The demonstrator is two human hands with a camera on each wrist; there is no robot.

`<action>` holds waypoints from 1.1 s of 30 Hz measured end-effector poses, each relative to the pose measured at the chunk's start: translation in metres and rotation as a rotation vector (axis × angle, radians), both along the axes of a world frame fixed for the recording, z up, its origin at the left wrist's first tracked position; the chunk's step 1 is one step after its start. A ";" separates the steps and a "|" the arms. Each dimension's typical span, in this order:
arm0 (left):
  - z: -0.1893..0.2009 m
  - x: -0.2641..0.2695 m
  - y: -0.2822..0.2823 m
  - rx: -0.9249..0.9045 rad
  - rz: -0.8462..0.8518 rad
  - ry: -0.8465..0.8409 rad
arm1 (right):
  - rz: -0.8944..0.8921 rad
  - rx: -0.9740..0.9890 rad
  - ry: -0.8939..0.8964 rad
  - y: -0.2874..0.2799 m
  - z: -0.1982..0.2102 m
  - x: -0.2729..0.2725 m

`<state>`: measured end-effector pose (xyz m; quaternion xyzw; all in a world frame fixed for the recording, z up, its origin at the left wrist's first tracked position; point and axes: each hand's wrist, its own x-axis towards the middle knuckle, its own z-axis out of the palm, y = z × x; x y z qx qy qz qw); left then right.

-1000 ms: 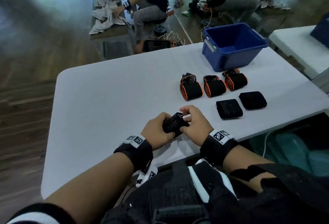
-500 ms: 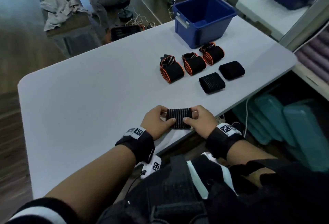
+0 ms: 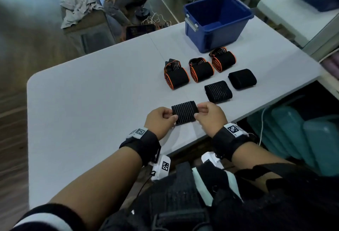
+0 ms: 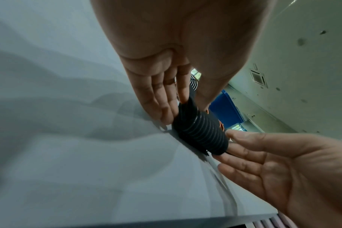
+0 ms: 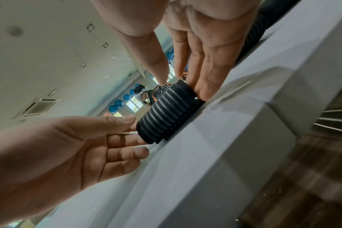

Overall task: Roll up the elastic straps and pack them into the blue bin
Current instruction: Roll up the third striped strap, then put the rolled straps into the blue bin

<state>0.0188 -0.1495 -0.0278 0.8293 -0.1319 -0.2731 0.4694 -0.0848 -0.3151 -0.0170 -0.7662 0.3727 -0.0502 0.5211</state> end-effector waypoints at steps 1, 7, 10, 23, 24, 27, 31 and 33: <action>0.002 -0.002 -0.006 -0.008 0.015 0.008 | 0.035 0.012 -0.007 -0.007 0.002 0.001; 0.007 -0.011 -0.035 -0.023 0.128 0.030 | 0.248 0.114 -0.050 -0.047 0.012 0.004; 0.002 -0.015 -0.039 0.003 0.186 0.013 | 0.282 0.167 -0.075 -0.070 0.017 0.001; 0.060 0.037 -0.113 0.104 0.366 -0.430 | 0.230 -0.275 -0.021 -0.234 0.046 -0.005; 0.069 0.044 -0.123 0.098 0.362 -0.461 | 0.267 -0.314 0.020 -0.242 0.044 -0.002; 0.085 0.070 -0.148 0.085 0.326 -0.504 | 0.382 -0.394 0.129 -0.263 0.043 0.007; 0.095 0.107 -0.184 0.075 0.208 -0.496 | 0.552 -0.410 0.232 -0.275 0.042 0.019; 0.096 0.126 -0.207 0.091 0.160 -0.465 | 0.589 -0.391 0.280 -0.278 0.040 0.021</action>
